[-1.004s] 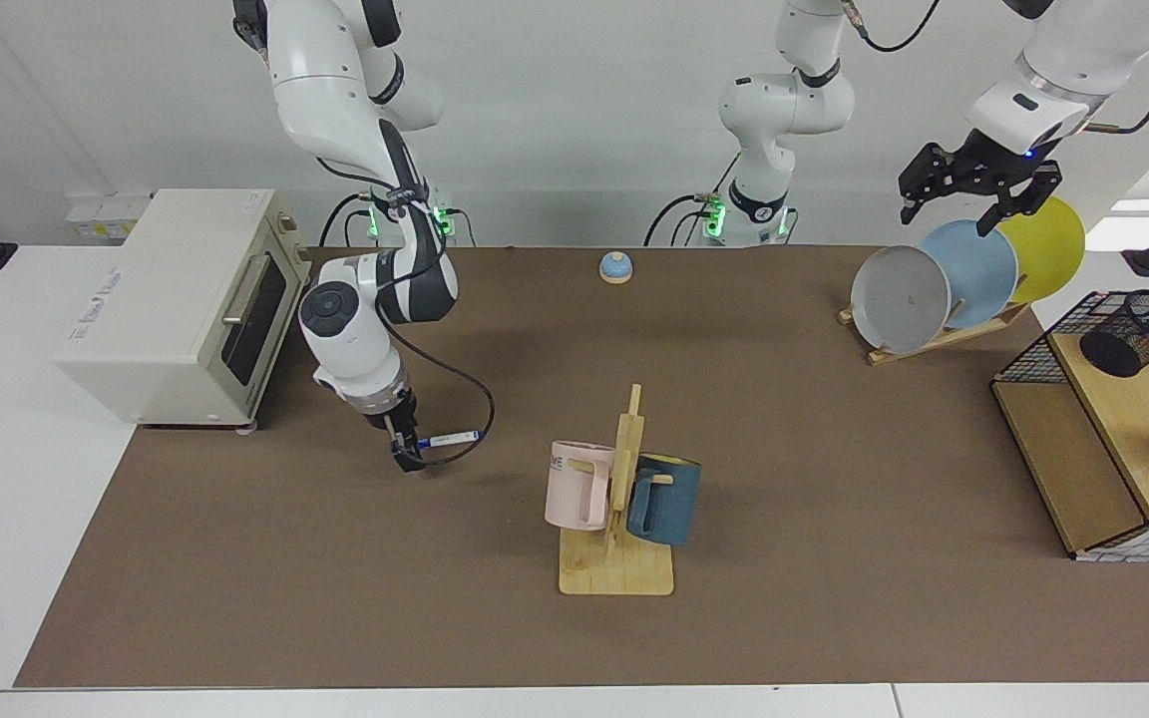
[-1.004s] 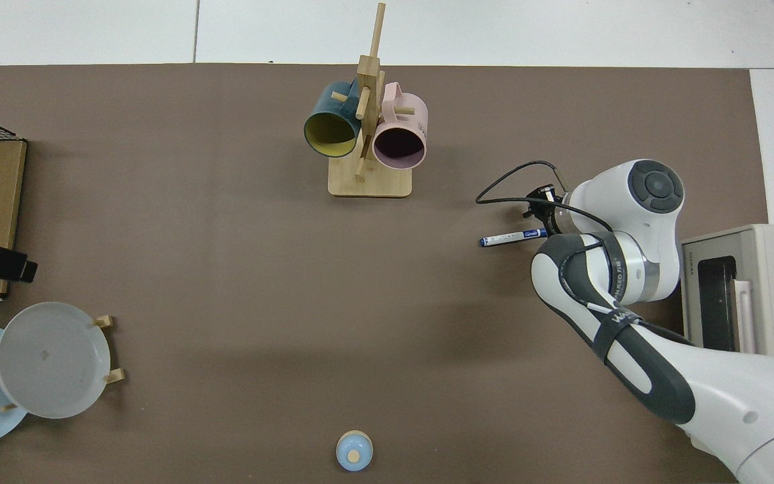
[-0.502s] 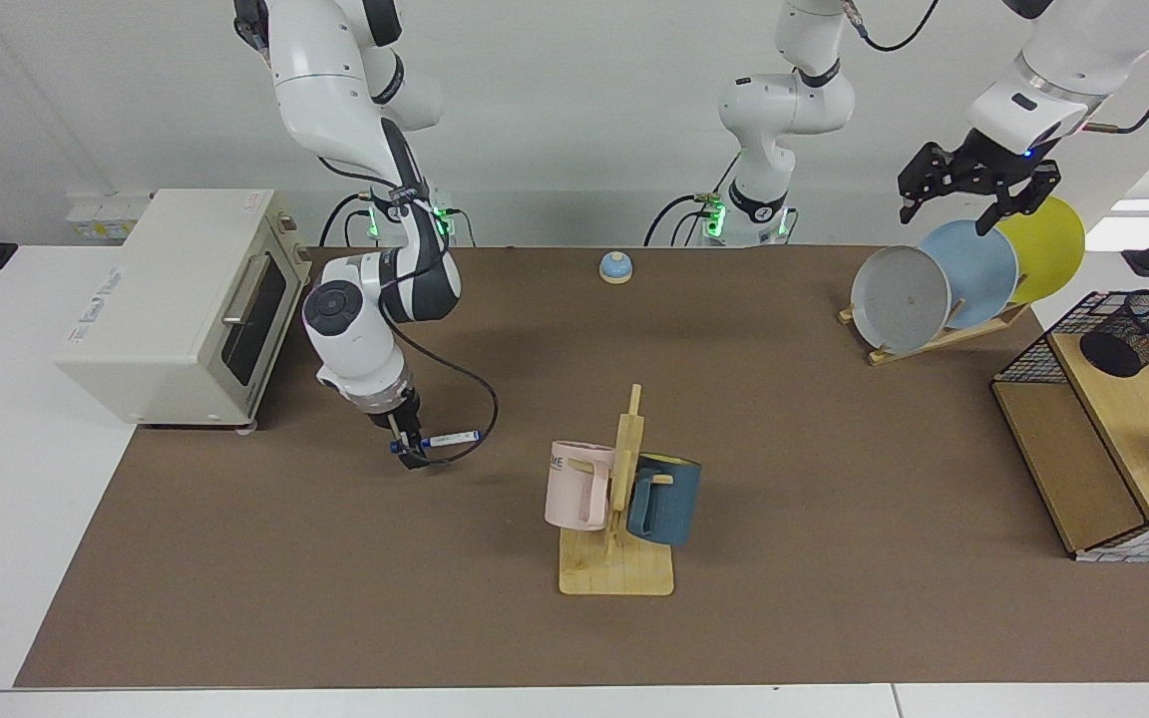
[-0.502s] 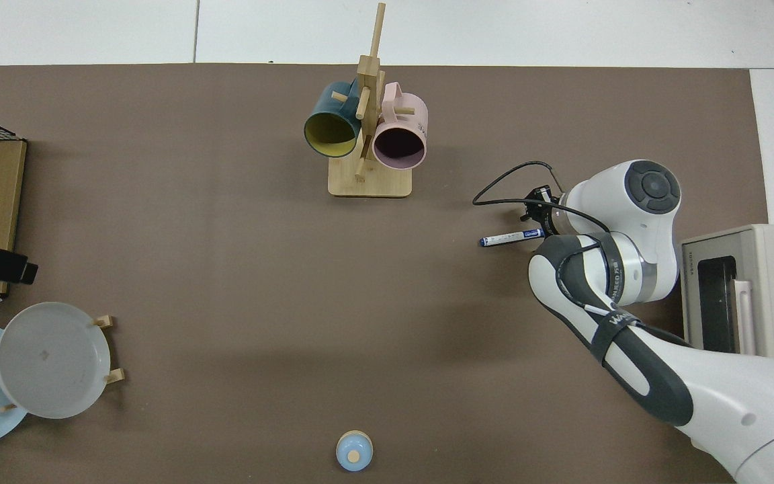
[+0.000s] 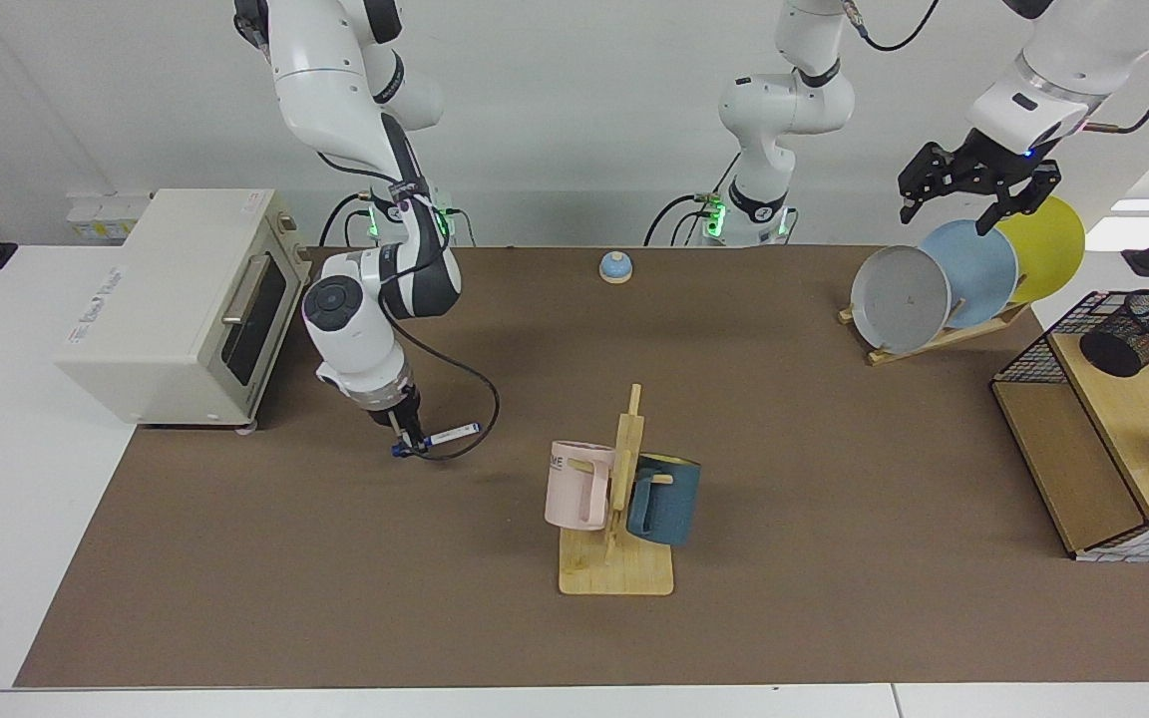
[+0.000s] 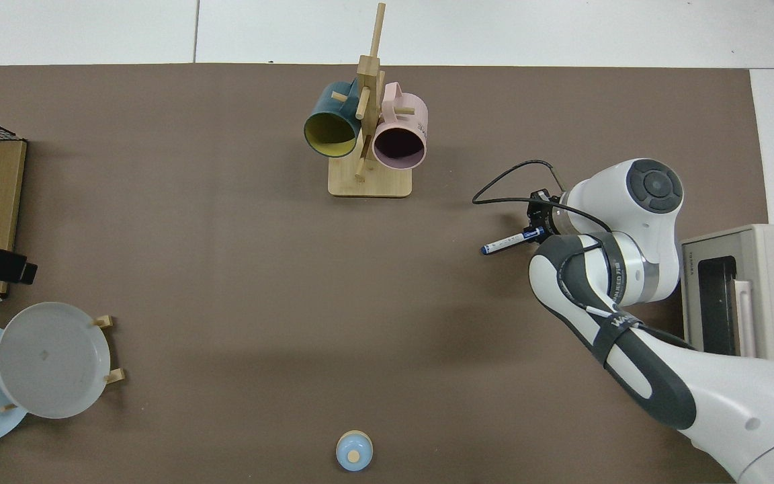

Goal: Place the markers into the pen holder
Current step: 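Close the right gripper around the marker body, then lift the marker with the right gripper and carry it toward the middle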

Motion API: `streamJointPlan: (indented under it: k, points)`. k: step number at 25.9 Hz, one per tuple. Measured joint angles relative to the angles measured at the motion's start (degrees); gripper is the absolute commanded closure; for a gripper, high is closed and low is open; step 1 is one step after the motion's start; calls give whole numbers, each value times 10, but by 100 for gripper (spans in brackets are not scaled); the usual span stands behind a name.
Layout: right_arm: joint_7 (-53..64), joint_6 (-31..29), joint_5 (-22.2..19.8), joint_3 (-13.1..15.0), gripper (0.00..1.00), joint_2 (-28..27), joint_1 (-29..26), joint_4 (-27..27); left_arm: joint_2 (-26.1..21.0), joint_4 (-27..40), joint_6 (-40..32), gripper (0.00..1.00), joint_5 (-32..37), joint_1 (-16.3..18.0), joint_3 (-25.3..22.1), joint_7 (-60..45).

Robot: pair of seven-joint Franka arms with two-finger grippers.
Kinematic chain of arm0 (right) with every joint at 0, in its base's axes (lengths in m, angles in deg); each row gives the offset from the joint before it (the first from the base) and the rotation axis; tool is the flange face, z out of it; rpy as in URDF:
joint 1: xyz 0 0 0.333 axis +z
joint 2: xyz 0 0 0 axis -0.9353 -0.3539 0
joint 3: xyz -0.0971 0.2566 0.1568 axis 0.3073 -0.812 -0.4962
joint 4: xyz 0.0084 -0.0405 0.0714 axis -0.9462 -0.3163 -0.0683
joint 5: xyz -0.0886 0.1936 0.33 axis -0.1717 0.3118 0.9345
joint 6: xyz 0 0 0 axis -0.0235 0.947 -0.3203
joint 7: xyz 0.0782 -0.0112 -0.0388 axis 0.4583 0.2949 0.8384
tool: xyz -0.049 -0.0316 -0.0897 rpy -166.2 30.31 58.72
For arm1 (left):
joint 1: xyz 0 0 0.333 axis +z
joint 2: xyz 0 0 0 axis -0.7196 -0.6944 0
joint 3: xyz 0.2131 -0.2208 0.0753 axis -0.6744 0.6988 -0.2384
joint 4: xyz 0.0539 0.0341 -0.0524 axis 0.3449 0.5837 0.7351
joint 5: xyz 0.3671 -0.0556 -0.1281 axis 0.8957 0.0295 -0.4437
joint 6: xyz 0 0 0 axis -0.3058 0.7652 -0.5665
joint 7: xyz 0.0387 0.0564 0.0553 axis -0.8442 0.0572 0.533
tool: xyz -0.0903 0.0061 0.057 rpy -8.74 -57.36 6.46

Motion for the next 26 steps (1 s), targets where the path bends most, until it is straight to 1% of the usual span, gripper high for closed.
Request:
streamJointPlan:
  k: [4, 9, 12, 17, 24, 26]
  points:
    - [0, 12, 0, 0, 100, 2, 0, 1, 0, 0, 0, 0, 0, 0, 0, 0]
    - [0, 60, 0, -2, 100, 25, 0, 8, 0, 0, 0, 0, 0, 0, 0, 0]
    - [0, 118, 1, -4, 100, 59, 1, 20, 0, 0, 0, 0, 0, 0, 1, 0]
    - [0, 225, 16, -5, 100, 131, 10, 46, 0, 1, 0, 0, -1, 0, 3, 1]
    - [0, 310, 22, -6, 100, 211, 24, 58, 0, 5, 0, 0, -1, 0, 7, 16]
    - [-1, 329, 30, -6, 100, 228, 24, 60, 0, 6, 0, 0, -1, 0, 8, 27]
